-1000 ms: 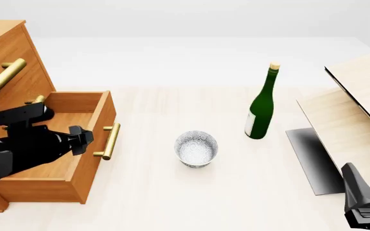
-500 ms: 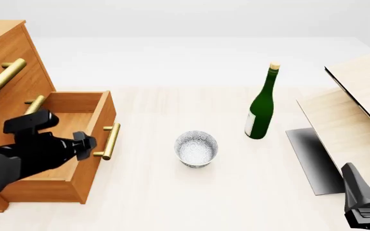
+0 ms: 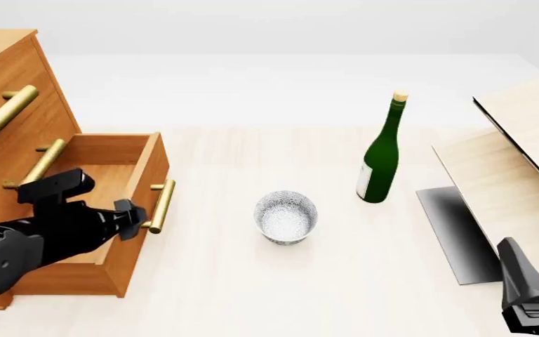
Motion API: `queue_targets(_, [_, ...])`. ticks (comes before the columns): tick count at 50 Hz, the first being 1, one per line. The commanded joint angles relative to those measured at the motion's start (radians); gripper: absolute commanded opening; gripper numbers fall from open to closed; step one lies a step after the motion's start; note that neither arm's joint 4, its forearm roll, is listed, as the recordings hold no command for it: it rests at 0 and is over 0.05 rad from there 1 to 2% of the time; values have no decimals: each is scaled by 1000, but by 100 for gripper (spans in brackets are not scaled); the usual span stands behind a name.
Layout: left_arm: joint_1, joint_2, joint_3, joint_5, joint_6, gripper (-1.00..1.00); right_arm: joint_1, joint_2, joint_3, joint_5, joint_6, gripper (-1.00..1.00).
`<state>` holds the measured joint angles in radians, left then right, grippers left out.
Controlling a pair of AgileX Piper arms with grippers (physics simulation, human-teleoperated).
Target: Put the bowl in the bottom drawer of the cabinet and close it.
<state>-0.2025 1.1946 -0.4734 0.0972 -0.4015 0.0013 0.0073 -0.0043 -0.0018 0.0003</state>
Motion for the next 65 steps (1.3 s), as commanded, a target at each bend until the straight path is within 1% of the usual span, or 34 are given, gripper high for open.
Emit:
queue_targets(1, [-5, 28, 15, -28, -16, 100, 0, 0, 0, 0, 0, 100])
queue_targets(14, [-13, 74, 43, -77, -42, 100, 0, 0, 0, 0, 0, 100])
queue_targets(31, [-75, 88, 32, -84, -64, 100, 0, 0, 0, 0, 0, 100])
queue_targets(51, [-121, 124, 5, -91, -66, 100, 0, 0, 0, 0, 0, 100])
queue_targets(65, [-146, 136, -12, -88, -52, 100, 0, 0, 0, 0, 0, 100])
